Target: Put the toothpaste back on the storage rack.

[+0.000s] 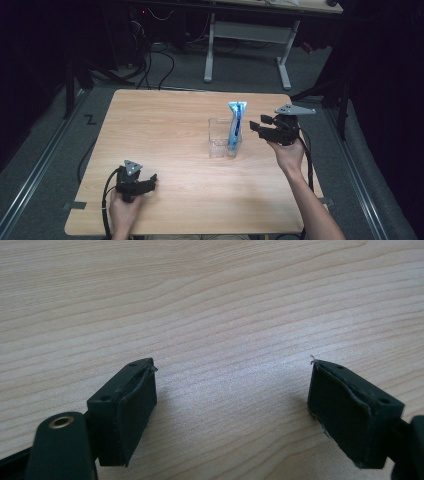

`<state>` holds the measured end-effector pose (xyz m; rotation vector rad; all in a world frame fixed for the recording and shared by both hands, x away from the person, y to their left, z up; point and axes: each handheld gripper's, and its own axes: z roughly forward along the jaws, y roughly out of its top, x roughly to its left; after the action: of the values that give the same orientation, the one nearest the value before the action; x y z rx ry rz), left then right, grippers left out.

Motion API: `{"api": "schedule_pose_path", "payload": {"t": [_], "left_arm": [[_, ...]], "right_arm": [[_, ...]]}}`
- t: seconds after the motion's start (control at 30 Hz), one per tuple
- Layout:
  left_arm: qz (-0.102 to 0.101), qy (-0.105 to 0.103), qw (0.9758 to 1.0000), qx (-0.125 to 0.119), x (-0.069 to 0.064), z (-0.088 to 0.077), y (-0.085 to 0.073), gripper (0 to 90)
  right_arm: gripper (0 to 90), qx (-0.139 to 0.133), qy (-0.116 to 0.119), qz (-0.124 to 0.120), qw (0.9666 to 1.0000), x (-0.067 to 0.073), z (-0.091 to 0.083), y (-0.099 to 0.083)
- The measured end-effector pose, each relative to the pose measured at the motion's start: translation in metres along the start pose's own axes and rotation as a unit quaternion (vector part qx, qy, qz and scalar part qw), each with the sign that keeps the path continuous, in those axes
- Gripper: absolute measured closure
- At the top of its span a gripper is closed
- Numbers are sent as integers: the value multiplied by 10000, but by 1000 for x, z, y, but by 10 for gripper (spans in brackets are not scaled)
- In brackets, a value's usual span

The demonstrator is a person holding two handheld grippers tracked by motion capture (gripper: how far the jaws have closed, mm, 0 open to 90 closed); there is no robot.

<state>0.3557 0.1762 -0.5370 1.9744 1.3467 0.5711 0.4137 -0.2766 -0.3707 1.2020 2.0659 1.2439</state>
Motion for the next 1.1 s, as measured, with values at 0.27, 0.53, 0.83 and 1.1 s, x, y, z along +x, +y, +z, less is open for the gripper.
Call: {"api": "schedule_pose_path", "payload": {"t": [0.27, 0.53, 0.83, 1.1], "left_arm": [[4, 2, 10000, 2, 0, 0, 0, 199], [3, 2, 10000, 1, 0, 0, 0, 199], [4, 1, 10000, 1, 0, 0, 0, 199], [4, 2, 10000, 2, 0, 0, 0, 199]], "right_arm": [[462, 10, -123, 166, 9998, -11, -13, -10], [462, -42, -204, 245, 9995, -17, -21, -17], [462, -111, -309, 316, 9990, -23, -32, -25], [462, -172, -373, 418, 9983, -29, -43, -34]]}}
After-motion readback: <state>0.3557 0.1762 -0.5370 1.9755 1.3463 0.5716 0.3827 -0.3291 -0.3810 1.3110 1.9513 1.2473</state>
